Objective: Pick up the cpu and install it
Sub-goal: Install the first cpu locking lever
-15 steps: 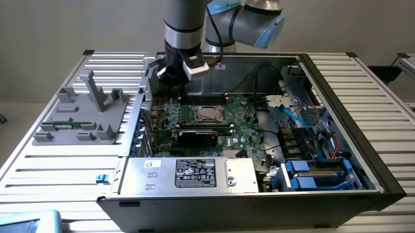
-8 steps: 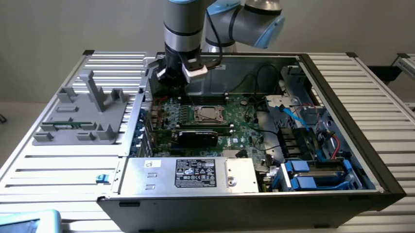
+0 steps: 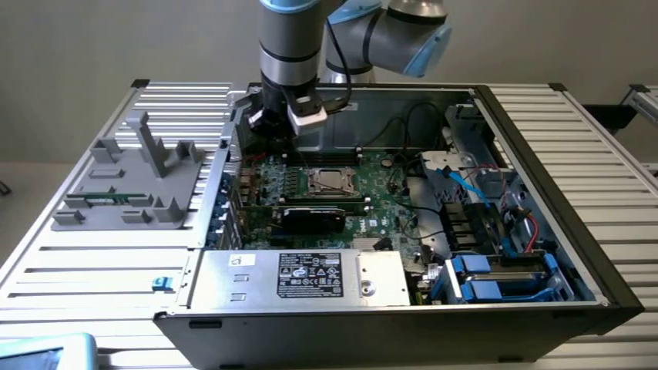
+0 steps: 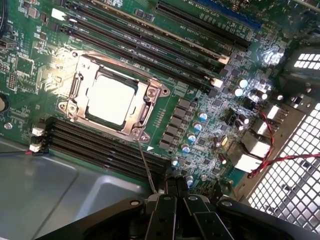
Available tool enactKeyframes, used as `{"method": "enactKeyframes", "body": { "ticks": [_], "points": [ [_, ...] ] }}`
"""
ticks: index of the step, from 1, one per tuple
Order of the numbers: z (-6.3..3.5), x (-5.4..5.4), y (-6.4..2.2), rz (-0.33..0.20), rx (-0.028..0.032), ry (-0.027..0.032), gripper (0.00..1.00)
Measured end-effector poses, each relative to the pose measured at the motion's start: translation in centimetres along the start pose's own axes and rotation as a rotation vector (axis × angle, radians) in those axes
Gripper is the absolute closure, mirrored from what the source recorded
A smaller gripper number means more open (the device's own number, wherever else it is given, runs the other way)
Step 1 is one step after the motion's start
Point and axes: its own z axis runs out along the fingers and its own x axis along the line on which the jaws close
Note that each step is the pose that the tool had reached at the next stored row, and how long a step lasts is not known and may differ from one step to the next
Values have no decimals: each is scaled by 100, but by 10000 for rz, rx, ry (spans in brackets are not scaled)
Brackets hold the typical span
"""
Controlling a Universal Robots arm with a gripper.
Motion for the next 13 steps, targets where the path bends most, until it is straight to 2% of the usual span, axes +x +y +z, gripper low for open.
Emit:
{"method": "enactKeyframes", "body": {
  "ticks": [2, 6, 9, 13],
  "points": [
    [1, -1, -3, 34, 54, 25, 89],
    [10, 0, -5, 158, 96, 53, 89],
    [22, 1, -5, 296, 137, 112, 89],
    [25, 9, -2, 493, 160, 184, 89]
  ]
}}
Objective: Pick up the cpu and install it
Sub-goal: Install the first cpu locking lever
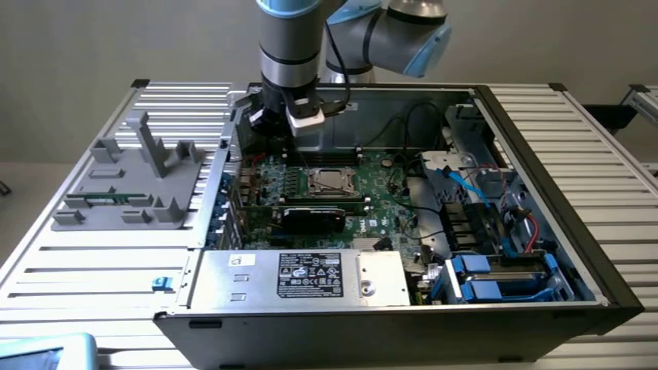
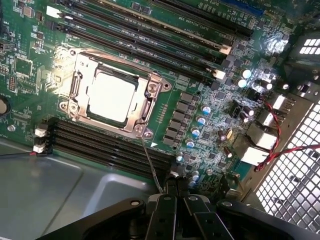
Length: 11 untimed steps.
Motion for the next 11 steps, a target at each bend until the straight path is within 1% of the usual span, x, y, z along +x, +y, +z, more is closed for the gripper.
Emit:
{"method": "enactKeyframes", "body": {
  "ticks": [4, 6, 8, 11],
  "points": [
    [-1, 14, 4, 146, 10, 52, 89],
    [-2, 17, 4, 223, 31, 83, 89],
    [-1, 20, 5, 291, 85, 132, 89],
    [-2, 26, 7, 371, 193, 213, 89]
  ]
}}
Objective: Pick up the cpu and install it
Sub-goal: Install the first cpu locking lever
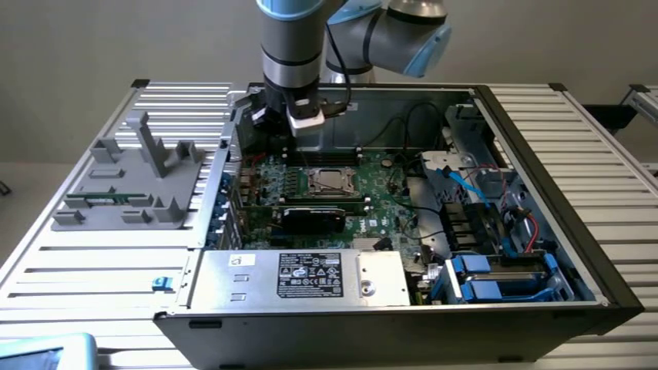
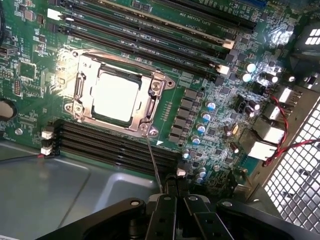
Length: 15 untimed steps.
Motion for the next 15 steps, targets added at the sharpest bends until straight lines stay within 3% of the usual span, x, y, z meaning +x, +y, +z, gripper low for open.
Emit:
{"method": "enactKeyframes", "body": {
  "ticks": [4, 7, 9, 15],
  "points": [
    [-2, 19, 5, 19, 85, 137, 89],
    [-4, 37, 10, -7, 92, 277, 89],
    [-6, 48, 12, -41, 64, 413, 89],
    [-8, 70, 18, -166, -79, 933, 89]
  ]
}}
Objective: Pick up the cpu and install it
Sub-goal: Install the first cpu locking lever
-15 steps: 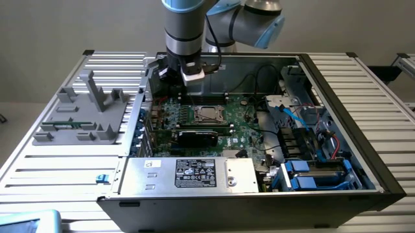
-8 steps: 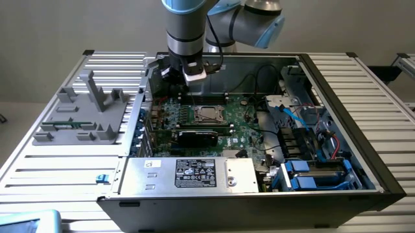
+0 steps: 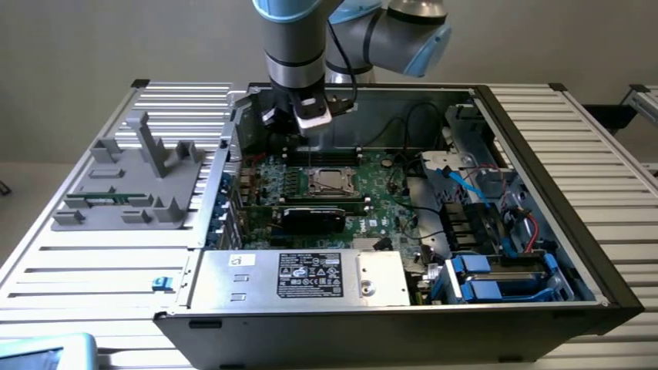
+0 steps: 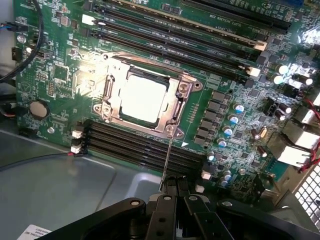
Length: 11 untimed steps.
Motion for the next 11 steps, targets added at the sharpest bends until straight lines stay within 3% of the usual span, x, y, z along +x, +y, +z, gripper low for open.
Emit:
{"method": "enactKeyframes", "body": {
  "ticks": [3, 11],
  "points": [
    [0, 6, 2, -22, -68, 236, 89],
    [1, 14, 5, 1, -76, 260, 89]
  ]
}}
